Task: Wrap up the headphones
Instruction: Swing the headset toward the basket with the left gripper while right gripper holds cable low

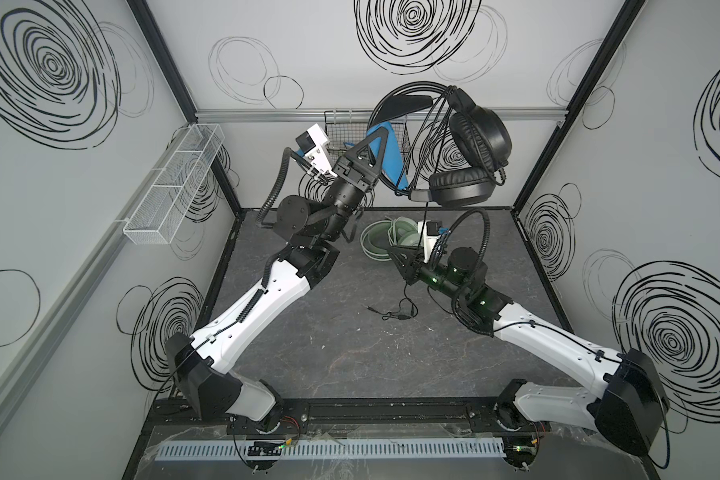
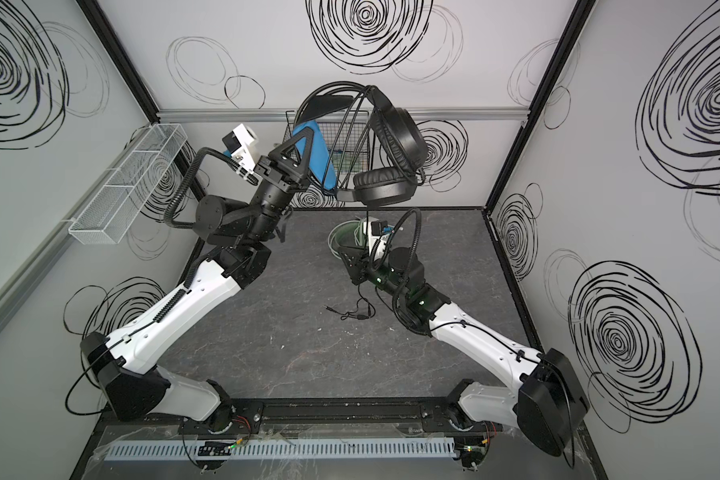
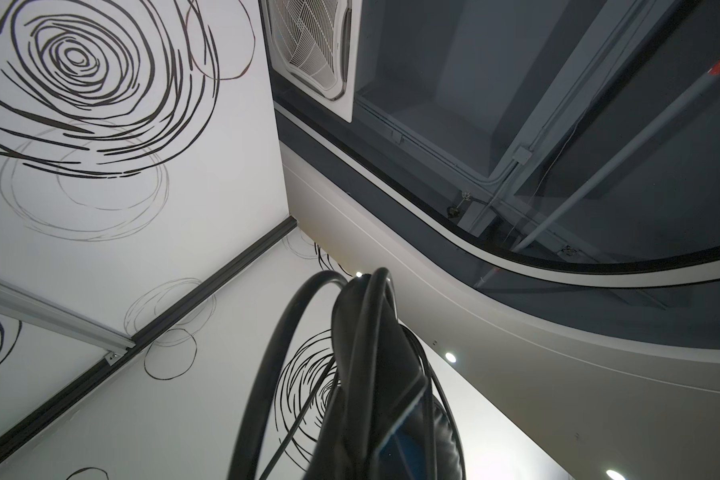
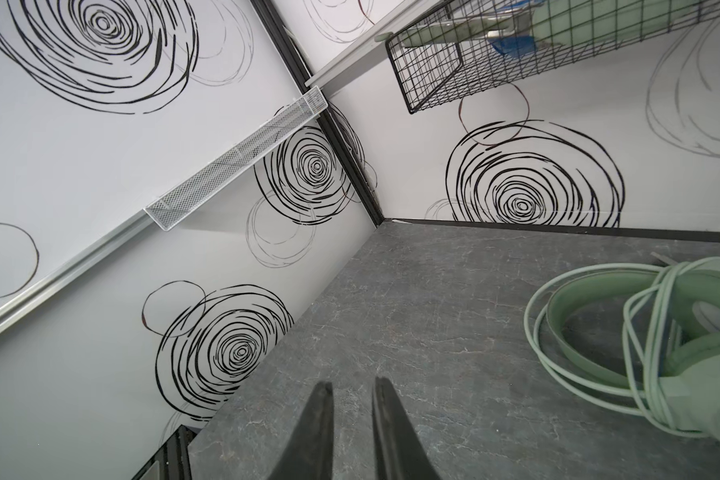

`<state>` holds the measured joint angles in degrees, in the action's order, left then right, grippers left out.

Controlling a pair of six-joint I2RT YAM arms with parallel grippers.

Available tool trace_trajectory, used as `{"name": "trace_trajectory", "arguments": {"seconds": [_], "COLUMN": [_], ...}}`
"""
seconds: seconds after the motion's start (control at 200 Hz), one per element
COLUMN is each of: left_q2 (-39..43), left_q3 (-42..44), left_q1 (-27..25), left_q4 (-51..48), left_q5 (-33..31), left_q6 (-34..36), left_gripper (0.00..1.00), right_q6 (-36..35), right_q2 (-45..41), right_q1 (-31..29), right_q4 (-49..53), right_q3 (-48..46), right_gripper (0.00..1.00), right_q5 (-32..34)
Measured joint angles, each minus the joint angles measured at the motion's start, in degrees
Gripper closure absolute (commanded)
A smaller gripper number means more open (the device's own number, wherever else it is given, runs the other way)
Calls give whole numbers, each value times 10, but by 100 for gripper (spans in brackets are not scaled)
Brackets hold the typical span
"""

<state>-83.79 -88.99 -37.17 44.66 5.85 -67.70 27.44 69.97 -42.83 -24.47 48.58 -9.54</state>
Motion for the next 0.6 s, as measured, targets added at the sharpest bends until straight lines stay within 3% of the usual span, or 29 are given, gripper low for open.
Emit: {"name": "trace_trajectory", "arguments": {"seconds": [0.205, 0.415, 0.6], "left_q2": [0, 0, 0], "left_q3": [-4, -5, -8], "left_q1": [0, 2, 13], "left_q4": [5, 4, -1], "left_q5": [-4, -11, -22], "left_q6": [-1, 0, -1], "left_gripper": [100, 100, 100], "right_q6": [1, 7, 10], "right_q2": [0, -1, -1], "right_q1": [0, 0, 0], "right_q4": [-15, -20, -11], "right_q3": [-21, -39, -40], "right_gripper": [75, 96, 100], "right_q5": [-18, -23, -4]}}
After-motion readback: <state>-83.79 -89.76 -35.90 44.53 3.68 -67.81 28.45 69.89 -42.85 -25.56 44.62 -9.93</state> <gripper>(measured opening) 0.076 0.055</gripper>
